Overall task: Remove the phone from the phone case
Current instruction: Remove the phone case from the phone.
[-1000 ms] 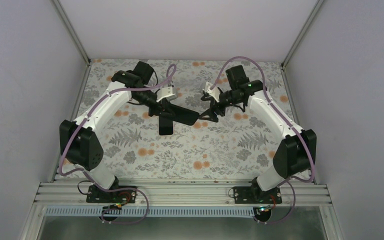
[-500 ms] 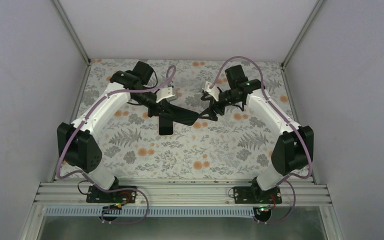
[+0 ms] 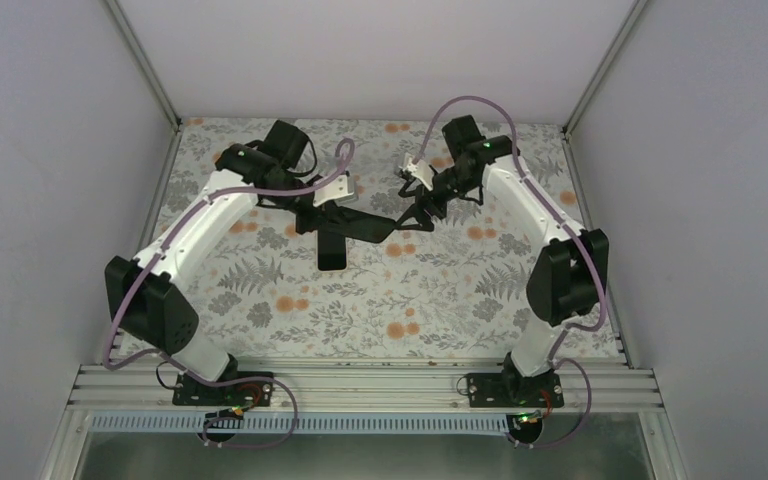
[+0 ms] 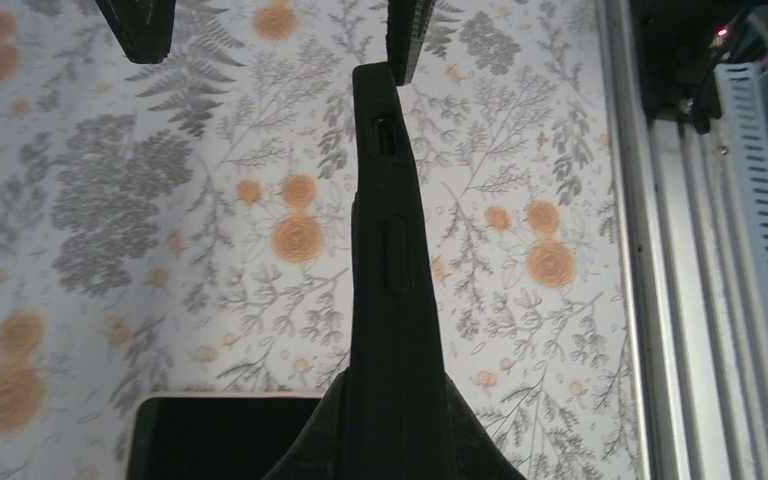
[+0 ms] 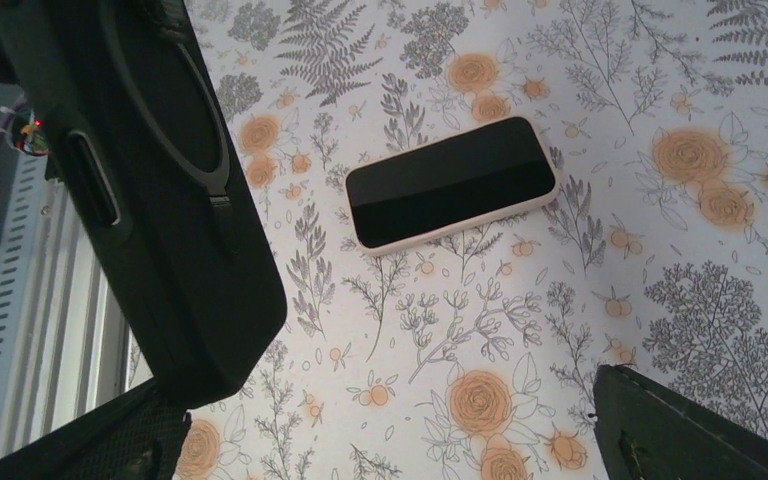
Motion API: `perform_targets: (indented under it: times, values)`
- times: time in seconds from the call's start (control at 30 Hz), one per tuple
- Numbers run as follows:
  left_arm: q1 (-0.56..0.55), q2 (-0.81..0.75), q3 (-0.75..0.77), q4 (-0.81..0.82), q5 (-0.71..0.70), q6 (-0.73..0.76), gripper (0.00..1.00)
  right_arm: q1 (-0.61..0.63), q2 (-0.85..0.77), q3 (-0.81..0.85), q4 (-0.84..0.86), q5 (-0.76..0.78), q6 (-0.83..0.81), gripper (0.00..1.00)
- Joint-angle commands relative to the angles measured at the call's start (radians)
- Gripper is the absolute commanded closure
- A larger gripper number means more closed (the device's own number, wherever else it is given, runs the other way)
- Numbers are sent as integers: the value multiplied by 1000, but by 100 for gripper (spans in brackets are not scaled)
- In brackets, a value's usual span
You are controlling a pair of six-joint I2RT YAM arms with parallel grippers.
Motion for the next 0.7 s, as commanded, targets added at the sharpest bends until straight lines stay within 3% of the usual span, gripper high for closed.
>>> perform_targets:
  times: [0.0, 0.23, 0.4, 0.53, 0.67]
  values:
    - [-77, -103, 28, -214, 134, 62, 98, -71, 91, 161, 77, 85, -28, 2]
    - [-96, -171, 28, -217, 129, 41, 98, -76, 219, 361, 22, 104, -21, 2]
    - [-96, -180, 30, -214, 115, 52, 98, -86, 226, 375, 27, 131, -17, 2]
    - [-90, -178, 4, -154, 66, 33, 98, -87, 156, 299, -36, 59, -68, 2]
    - [-78, -178, -32, -69, 25, 4, 98, -49, -37, 81, -3, 17, -90, 3]
